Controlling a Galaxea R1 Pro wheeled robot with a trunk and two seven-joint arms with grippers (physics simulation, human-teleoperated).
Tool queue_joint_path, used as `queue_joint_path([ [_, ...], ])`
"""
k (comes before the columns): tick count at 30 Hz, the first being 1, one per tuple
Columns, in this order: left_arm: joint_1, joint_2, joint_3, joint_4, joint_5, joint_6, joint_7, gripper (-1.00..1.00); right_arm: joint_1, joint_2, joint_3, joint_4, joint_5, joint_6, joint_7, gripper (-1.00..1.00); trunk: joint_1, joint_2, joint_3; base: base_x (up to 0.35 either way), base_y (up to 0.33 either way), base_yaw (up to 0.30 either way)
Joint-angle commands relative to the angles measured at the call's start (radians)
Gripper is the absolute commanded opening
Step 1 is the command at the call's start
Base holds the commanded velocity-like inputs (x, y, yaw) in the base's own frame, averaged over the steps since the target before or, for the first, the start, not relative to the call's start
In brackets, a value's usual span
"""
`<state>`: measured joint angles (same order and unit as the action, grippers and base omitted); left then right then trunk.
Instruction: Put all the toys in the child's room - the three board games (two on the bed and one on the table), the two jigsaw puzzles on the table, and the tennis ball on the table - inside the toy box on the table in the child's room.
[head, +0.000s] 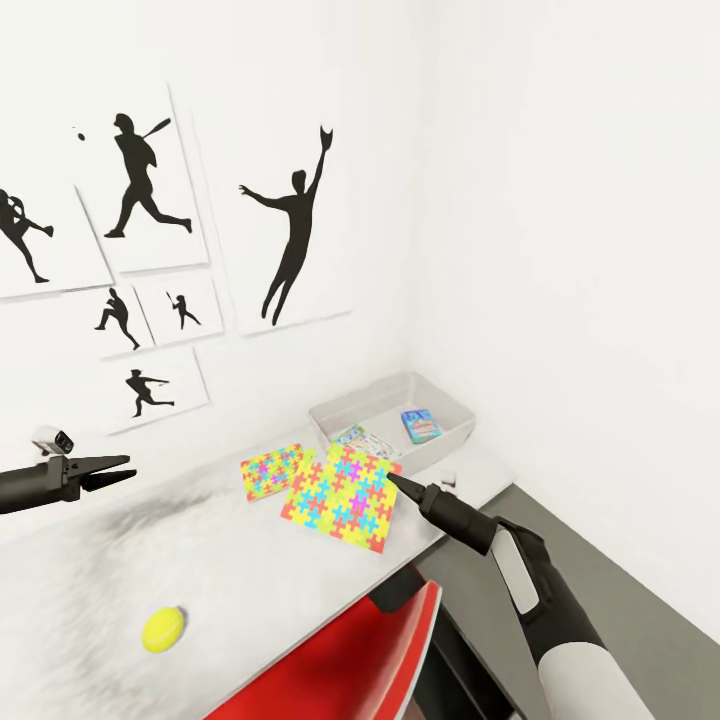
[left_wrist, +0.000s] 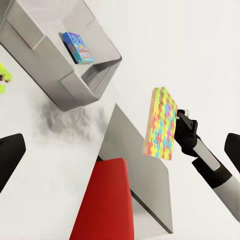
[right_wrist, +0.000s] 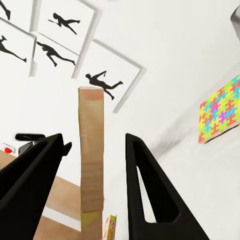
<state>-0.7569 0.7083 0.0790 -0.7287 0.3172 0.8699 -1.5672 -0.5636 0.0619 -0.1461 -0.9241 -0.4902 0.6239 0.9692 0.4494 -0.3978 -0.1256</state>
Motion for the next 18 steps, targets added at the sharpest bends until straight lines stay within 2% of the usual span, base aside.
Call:
queue_joint_path([
  [1,-0.001,0.000,-0.001,0.000,0.000,0.011,-0.004,1.00,-0.001,0.001,-0.003,0.000,-0.002,0.007,0.002,-1.00,0.001,-0.002,-0.002,0.003,0.003,0.000],
  [8,-0.001,0.000,-0.001,0.000,0.000,0.011,-0.004,1.00,-0.001,0.001,-0.004,0.001,-0.004,0.007,0.002,-1.00,0.001,-0.002,-0.002,0.071,0.001,0.000],
  [18,-0.001,-0.003,-0.001,0.000,0.000,0.011,-0.004,1.00,-0.001,0.001,-0.006,0.004,-0.004,0.004,0.002,-1.00,0.001,-0.002,-0.002,0.009,0.000,0.000],
])
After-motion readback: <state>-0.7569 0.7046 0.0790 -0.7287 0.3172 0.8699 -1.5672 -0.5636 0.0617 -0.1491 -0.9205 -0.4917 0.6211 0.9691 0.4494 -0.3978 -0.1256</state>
